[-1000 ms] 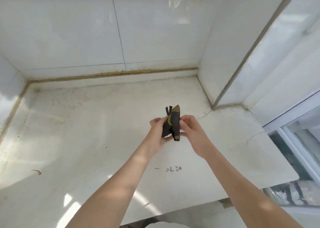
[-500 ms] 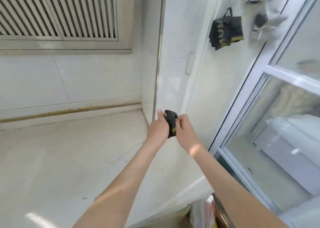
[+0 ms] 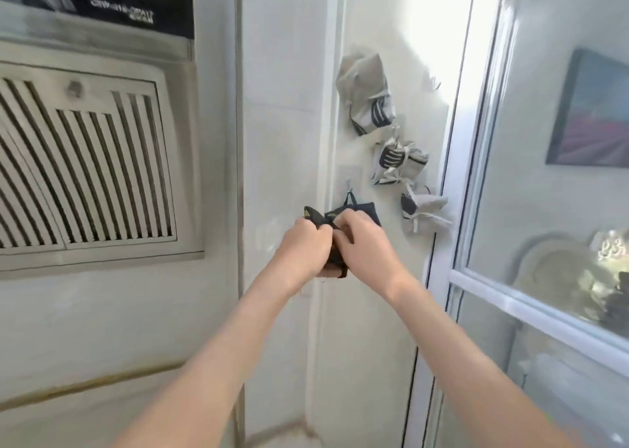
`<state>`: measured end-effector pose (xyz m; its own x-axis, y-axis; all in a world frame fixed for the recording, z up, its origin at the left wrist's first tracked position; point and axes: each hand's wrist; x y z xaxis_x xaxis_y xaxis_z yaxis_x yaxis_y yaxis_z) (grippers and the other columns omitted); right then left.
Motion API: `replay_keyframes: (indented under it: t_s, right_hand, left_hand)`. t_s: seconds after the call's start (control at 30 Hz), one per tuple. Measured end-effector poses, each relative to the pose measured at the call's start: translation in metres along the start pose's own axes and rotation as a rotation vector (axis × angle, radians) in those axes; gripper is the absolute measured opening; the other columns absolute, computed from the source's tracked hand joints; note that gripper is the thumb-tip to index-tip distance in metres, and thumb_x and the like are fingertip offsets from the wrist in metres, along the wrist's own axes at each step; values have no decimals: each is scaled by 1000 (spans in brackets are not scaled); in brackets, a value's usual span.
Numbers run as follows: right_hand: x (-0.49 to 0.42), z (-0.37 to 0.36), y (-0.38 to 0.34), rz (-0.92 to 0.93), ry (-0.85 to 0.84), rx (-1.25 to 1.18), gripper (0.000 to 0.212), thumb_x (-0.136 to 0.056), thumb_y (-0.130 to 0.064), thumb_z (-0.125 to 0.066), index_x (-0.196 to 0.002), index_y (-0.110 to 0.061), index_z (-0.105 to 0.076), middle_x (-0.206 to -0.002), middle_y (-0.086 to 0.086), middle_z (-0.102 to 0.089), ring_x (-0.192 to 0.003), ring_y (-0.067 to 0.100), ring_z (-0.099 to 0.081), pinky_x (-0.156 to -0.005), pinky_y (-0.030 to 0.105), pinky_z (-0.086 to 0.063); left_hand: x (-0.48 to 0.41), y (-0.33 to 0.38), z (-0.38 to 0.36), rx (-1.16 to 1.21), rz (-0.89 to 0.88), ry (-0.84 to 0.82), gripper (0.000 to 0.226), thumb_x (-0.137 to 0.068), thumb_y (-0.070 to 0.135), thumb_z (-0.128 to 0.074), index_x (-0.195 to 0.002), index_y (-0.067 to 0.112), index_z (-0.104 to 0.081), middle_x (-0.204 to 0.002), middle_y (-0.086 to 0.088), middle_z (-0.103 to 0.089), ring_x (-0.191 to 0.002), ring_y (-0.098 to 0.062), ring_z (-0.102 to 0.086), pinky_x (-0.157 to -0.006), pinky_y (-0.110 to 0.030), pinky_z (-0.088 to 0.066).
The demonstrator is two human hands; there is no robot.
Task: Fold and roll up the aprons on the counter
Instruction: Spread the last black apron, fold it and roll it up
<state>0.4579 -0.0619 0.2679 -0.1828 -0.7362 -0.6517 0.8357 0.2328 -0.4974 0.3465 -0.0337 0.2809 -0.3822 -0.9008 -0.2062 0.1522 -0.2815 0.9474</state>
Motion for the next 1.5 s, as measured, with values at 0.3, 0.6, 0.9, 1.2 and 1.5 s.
replay_keyframes:
  t_s: [0.3,0.6,0.9,1.2,1.5]
  right_hand:
    - [-123,128,-16,148,-2,-311,27,-86,11,-52,-70,-9,-61,-68,6,-58,-65,12,-51,-62,26,-44]
    - [-207,211,42,155,33,-235,13,-91,6,-52,-95,11,-63,-86,31,-63,-74,32,-58,-71,40,-51]
    - [-279,223,114,61,210,-44,14,-81,7,-45,-70,8,-53,-64,12,-52,-56,19,-47,-57,28,-43]
    - [-319,223,145,-69,217,-263,14,-82,11,-46,-80,15,-58,-65,16,-56,-53,23,-57,-61,40,-55]
    - [-321,209,154,-132,240,-647,28,-84,14,-35,-72,-3,-53,-68,11,-50,-64,22,-45,-50,25,-41]
  left_hand:
    - [-81,129,41,-236,-589,-158,32,-94,32,-58,-125,39,-50,-95,5,-63,-88,-7,-62,-79,-21,-51]
    - [-156,203,-53,-169,-675,83,37,-88,47,-61,-112,20,-54,-101,4,-66,-92,-13,-63,-82,-30,-54]
    - [-243,218,-141,-280,-595,292,24,-100,26,-46,-108,6,-55,-101,-9,-62,-80,-16,-46,-66,-24,-29]
    - [-263,218,-163,-246,-597,451,30,-101,33,-42,-106,6,-55,-101,-7,-60,-83,-20,-51,-62,-27,-35]
    - [-268,230,-173,-292,-496,507,31,-101,30,-42,-115,2,-48,-119,-13,-54,-110,-30,-50,-92,-39,-40]
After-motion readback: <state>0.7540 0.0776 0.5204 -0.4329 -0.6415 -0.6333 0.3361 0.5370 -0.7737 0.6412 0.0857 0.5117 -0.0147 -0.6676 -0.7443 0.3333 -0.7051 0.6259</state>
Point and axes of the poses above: each hand's wrist, its own x-axis away from the middle knuckle, its own z-axis out of the back of the hand, y = z × x
